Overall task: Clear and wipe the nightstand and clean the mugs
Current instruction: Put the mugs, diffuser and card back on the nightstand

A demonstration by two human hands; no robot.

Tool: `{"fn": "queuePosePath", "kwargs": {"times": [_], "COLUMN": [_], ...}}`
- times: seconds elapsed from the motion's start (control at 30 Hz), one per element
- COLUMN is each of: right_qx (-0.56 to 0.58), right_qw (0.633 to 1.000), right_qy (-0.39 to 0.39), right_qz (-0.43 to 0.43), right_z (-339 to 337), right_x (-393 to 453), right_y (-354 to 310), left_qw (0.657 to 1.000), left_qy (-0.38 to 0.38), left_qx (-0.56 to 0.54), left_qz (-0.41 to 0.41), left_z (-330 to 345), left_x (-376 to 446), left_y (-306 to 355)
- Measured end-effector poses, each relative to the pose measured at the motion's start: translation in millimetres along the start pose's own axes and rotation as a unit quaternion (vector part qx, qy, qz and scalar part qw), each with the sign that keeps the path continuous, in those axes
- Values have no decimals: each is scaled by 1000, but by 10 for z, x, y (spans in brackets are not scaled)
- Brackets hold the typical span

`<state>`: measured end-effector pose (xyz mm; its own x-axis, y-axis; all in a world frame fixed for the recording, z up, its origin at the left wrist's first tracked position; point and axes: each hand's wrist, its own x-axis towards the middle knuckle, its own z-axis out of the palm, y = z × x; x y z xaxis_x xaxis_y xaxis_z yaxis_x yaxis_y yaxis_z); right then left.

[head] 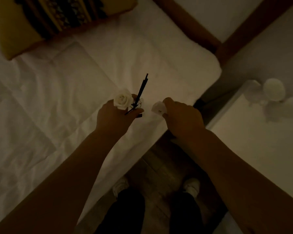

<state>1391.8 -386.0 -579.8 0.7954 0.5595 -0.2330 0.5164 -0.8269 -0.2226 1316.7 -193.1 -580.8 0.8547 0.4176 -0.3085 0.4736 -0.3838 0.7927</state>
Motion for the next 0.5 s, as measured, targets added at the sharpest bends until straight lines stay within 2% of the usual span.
{"fn": "queuePosePath", "kwargs": {"times": [0.07,0.17,0.27,0.33,0.4,0.5], "right_qx": [-11,-8,-1,-9,-8,1], "right_qw": [999,996,989,990,984,972], "right_qy": [-7,-15,-13,-16,-7,1], "right_qz": [33,89,144,141,180,233], "right_z": [-63,-173,-266,-243,-293,-297], "right_x": [-163,-471,-912,-1045,-1370,-1813], "right_y": [362,926,1584,1709,2098,2638], "left_qw": [999,989,974,976,973,954], "left_qy": [-25,-88,-151,-160,-188,-251], "left_qx": [20,85,118,89,51,59], "left_qz": [8,86,123,115,122,151], "left_z": [314,860,1567,1719,2179,2764], "left_x": [41,48,-48,-105,-228,-415], "left_y": [226,592,1065,1174,1433,1782]}}
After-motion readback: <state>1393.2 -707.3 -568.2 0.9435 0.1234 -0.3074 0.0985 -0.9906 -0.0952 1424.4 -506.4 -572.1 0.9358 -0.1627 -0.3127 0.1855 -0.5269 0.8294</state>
